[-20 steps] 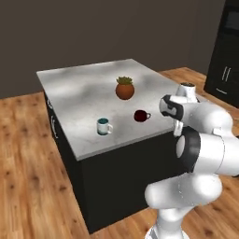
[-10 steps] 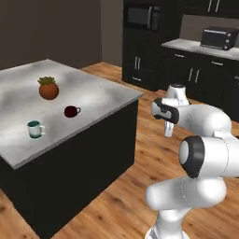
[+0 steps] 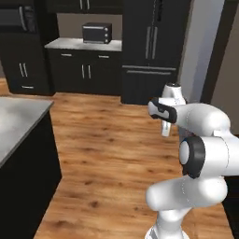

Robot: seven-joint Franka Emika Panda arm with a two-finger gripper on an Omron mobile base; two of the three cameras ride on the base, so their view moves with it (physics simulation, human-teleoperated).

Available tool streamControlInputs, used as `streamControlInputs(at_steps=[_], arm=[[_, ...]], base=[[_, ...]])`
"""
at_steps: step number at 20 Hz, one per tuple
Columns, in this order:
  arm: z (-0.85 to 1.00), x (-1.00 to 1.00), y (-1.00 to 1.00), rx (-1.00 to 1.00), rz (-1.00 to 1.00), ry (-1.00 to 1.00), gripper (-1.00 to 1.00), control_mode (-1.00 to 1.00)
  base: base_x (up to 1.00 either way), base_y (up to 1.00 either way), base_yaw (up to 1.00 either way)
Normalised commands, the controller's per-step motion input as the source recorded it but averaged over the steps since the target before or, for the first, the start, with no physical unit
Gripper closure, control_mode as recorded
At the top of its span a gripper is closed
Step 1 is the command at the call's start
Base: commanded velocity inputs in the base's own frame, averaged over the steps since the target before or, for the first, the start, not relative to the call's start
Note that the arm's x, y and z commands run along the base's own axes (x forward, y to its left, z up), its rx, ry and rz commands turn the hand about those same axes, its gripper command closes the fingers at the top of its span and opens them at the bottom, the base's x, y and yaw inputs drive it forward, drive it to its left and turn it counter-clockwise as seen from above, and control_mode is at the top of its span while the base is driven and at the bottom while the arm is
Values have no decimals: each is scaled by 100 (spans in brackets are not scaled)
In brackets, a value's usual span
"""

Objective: Clear the mugs and bowl far away from the sink.

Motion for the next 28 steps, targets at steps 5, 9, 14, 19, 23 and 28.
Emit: streamControlInputs(at_steps=[5, 9, 14, 19, 23, 28], arm=[[0, 0, 0, 0, 0, 0, -100, 100], [0, 0, 0, 0, 0, 0, -100, 100], [0, 0, 0, 0, 0, 0, -100, 100], [0, 0, 0, 0, 0, 0, -100, 100], [0, 0, 0, 0, 0, 0, -100, 100], [0, 0, 0, 0, 0, 0, -100, 100]], base=[[-22, 40, -87], [-6, 79, -75], [0, 72, -75], [1, 60, -77], [0, 47, -76], [0, 7, -73]])
